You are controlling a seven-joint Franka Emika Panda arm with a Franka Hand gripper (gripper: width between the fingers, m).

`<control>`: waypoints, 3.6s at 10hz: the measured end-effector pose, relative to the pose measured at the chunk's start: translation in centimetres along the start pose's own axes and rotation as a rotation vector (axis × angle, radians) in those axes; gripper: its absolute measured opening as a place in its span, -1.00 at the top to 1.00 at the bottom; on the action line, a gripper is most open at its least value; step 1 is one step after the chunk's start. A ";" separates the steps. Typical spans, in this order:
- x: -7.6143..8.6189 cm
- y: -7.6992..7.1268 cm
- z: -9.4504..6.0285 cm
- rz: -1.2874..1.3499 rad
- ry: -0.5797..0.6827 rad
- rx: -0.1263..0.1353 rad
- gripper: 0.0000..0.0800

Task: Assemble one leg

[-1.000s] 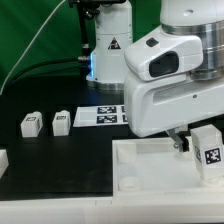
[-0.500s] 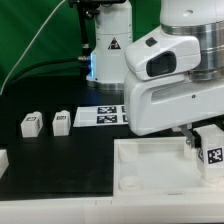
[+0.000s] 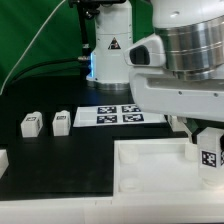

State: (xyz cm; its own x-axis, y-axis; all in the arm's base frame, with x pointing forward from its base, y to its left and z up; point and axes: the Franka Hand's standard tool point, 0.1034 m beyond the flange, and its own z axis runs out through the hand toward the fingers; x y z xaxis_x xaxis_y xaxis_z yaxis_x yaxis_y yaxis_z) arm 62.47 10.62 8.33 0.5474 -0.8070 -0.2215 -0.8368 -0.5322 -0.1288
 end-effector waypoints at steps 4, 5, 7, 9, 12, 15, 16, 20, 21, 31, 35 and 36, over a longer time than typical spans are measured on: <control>-0.1 -0.1 0.0 0.428 -0.021 0.037 0.27; -0.1 -0.1 0.1 0.410 -0.021 0.037 0.27; -0.1 -0.1 0.1 0.300 -0.019 0.036 -0.41; -0.7 -0.5 0.4 -0.044 0.017 0.025 -0.59; -0.9 -0.8 0.4 -0.568 0.051 0.000 -0.62; -0.1 -0.8 0.5 -1.027 0.091 -0.044 -0.62; -0.2 -0.9 0.5 -0.963 0.090 -0.035 -0.62; 0.1 -0.7 0.5 -0.656 0.091 -0.018 0.22; 0.2 -0.6 0.5 -0.552 0.093 -0.014 0.23; -0.4 -0.2 1.0 0.458 0.002 0.115 -0.21; -0.6 -0.1 1.1 -0.098 0.047 0.066 -0.62; -0.6 -0.1 1.1 -0.237 0.054 0.059 -0.62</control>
Offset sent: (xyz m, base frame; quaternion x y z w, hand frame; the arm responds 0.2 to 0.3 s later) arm 0.0003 0.0005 -0.0005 0.0078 0.0064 0.2461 0.9692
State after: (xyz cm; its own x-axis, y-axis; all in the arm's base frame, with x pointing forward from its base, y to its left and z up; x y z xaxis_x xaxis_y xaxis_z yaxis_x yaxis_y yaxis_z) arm 62.22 11.41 7.39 0.7271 -0.6749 -0.1261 -0.6834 -0.6937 -0.2276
